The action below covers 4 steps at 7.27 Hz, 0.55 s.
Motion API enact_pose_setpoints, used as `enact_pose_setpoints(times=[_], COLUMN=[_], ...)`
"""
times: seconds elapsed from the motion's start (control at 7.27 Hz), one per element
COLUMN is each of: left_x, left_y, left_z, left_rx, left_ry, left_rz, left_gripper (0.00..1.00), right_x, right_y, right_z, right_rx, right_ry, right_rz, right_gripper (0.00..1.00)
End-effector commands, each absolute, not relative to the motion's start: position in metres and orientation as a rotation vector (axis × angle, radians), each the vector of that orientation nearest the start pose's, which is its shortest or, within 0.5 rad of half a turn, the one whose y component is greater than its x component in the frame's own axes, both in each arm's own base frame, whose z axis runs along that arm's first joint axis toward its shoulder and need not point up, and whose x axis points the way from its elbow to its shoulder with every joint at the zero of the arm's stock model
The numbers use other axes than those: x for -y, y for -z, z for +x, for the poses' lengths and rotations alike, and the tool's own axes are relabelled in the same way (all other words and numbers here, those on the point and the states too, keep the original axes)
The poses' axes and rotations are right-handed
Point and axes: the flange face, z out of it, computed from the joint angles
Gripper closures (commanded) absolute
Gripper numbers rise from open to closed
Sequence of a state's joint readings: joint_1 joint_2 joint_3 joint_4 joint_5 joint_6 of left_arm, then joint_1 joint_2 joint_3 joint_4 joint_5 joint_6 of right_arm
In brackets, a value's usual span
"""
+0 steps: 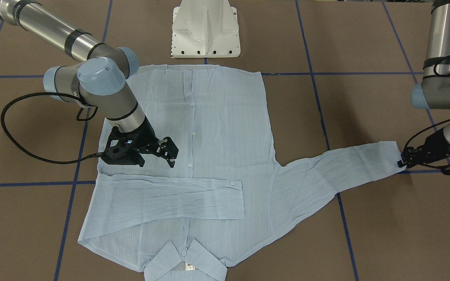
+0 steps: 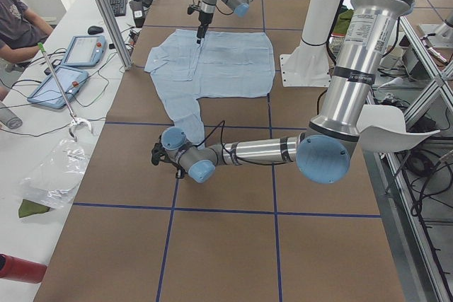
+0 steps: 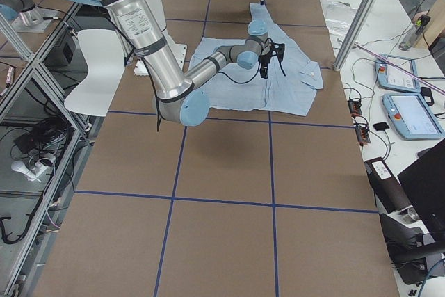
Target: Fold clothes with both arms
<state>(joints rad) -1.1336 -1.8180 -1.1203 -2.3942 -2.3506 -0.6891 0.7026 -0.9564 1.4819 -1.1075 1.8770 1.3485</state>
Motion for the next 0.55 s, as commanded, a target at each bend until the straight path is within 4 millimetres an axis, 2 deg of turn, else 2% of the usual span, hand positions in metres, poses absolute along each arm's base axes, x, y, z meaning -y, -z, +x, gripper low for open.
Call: enact_pose_setpoints(times=[0.0,0.14,0.28,0.41], left_x=[0.580,0.582,0.585,0.591], left_y=[-0.641,-0.615,-0.576,-0.520], left_z=[0.202,0.203,0.204,0.211], left_rx=[-0.962,-0.983,-1.026,-1.089], left_ry=[-0.016,-0.016,0.067,0.176], left_rz=[0.109,0.132,0.130,0.115], left_gripper=[1.00,1.00,1.00,1.00], right_x=[0.545,0.548,0.549,0.555], right_y=[-0.280,-0.278,-0.295,-0.317], right_z=[-0.478,-0.474,-0.461,-0.435], right_rx=[1.010,1.025,1.034,1.056], right_ry=[-0.287,-0.286,-0.288,-0.270], right_rz=[0.188,0.193,0.189,0.184], right_gripper=[0.01,0.01,0.01,0.01])
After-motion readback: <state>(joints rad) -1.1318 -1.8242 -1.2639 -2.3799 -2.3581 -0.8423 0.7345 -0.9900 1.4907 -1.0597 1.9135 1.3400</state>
